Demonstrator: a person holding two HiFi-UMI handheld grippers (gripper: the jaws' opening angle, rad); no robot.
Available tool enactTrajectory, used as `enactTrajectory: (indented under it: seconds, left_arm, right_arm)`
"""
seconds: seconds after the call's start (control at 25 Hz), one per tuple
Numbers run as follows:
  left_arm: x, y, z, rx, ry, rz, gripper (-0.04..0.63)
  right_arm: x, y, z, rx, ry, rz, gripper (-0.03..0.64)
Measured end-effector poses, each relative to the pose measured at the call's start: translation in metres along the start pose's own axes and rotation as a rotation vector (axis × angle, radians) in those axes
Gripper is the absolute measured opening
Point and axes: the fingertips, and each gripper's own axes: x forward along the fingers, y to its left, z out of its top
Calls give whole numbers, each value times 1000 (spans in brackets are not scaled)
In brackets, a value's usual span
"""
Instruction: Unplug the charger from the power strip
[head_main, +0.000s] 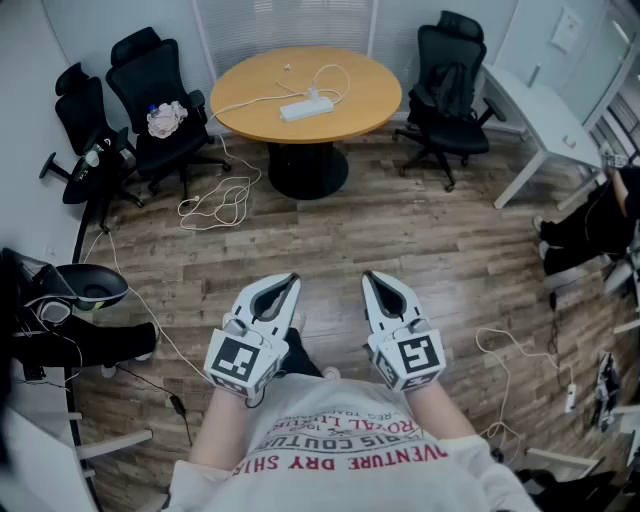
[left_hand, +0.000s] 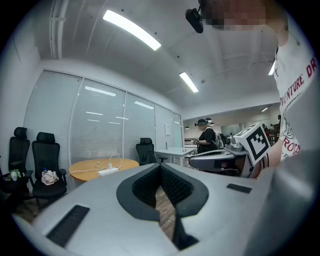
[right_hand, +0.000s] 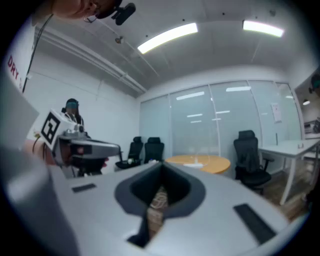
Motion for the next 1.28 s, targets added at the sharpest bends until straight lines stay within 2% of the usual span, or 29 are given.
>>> enactTrajectory:
  seconds: [0.16,0.28,0.48,0.8,1.04,1.28]
  left_arm:
    - [7,7,0,-6,15,7,34]
    - [11,3,-4,-11,11,-22,34]
    - [19,4,-4,-85,-7,-53,34]
    - [40,28,-15,-112,21,-53,34]
    - [71,71,-16,-114,37,-59,34]
    - [112,136,-13,-120,36,-71,34]
  right_arm:
    - [8,-3,2,3,-2,5,28]
    - [9,-5,1,2,6,6,28]
    - [10,-20,0,36,0,-57,28]
    - [34,-33,-7,78,14,-79,29]
    - [82,-53,-2,99,42,-109,29]
    - [148,-76,7,98,63,-150,29]
